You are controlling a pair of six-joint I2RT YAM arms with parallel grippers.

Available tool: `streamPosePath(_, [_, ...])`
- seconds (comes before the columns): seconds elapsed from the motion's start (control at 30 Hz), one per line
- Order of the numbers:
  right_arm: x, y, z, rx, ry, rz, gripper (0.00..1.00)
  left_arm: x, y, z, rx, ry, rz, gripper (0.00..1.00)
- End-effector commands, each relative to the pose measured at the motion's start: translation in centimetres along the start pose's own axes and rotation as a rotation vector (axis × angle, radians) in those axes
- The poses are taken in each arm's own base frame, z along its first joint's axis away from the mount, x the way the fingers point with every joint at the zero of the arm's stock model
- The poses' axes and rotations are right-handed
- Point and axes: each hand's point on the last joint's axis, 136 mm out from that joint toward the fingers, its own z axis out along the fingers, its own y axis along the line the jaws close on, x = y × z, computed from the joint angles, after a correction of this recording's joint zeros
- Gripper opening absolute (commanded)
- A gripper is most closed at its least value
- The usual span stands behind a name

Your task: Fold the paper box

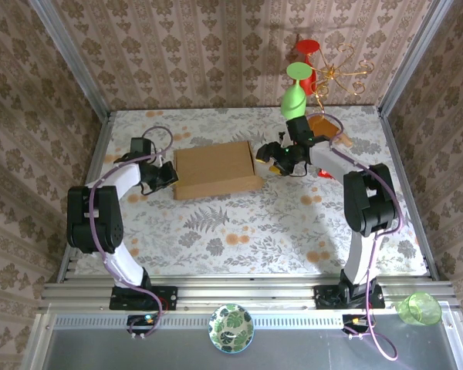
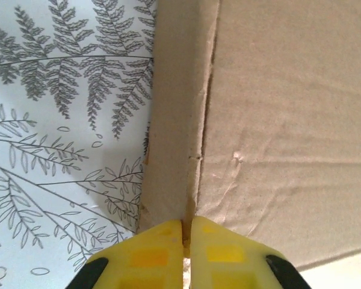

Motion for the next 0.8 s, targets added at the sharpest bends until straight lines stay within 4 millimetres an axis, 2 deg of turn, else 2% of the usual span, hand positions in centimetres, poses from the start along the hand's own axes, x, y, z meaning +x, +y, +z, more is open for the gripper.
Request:
streamPosePath(0.0, [0.4, -0.2, 1.0, -0.04, 0.068, -0.043, 0.68, 2.0, 0.4, 1.0, 0.042, 0.073, -0.005, 0.02])
streamPosePath(0.17, [0.7, -0.3, 2.6, -0.098, 0.109, -0.067, 0.69, 3.2, -0.4, 1.1, 0.121, 0.126, 0.009, 0.0])
streamPosePath(0.33, [-0.1, -0.4, 2.8, -0.139, 0.094, -0.076, 0.72, 4.3, -0.1, 1.0, 0.141, 0.154, -0.005, 0.0])
streamPosePath(0.57, [-0.4, -2.3, 1.1, -0.13, 0.096, -0.069, 0.76, 5.8, -2.4, 0.1, 0.276, 0.185, 0.05, 0.0])
streamPosePath(0.77, [0.2, -3.6, -0.6, -0.129, 0.111, -0.086, 0.78, 8.0, -2.6, 0.3, 0.292, 0.243, 0.059, 0.0])
